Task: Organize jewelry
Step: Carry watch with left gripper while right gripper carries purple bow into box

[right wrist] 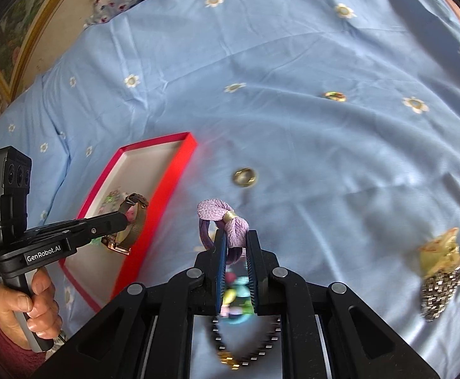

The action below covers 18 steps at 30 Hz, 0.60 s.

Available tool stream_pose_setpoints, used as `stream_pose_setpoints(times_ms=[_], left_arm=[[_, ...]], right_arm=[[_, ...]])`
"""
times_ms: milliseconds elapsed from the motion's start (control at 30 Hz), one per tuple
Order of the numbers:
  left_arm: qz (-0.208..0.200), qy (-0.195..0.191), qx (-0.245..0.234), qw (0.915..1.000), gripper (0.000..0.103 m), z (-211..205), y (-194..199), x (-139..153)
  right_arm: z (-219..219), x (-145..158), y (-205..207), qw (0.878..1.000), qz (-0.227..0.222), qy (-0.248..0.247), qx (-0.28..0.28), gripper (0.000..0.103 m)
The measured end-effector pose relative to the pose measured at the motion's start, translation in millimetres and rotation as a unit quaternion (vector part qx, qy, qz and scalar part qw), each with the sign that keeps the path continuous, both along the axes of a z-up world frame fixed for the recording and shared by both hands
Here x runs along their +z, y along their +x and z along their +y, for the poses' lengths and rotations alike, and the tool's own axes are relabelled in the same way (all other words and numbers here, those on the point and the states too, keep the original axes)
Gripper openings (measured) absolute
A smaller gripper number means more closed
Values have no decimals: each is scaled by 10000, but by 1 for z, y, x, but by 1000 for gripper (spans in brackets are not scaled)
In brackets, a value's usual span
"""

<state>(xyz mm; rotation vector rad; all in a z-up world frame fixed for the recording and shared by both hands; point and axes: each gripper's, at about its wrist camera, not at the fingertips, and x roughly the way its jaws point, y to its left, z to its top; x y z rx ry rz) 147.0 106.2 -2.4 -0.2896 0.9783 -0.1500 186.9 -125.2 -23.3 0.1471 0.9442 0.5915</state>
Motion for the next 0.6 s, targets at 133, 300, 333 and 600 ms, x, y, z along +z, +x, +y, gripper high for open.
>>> stream_pose_setpoints(times_ms=[133, 300, 333, 600], left_arm=[[-27, 11, 172, 9998, 2, 19, -12, 1], [-41, 19, 409, 9992, 2, 40, -24, 0], [-42, 15, 444, 9990, 2, 43, -25, 0], [-34, 84, 806, 9967, 2, 80, -38, -1]], right_arm=[[18, 2, -5, 9998, -25, -12, 176, 12], [40, 5, -10, 9992, -54, -7, 396, 12], [46, 5, -10, 9990, -63, -8, 453, 12], [86, 10, -15, 9964, -131, 1, 841, 12]])
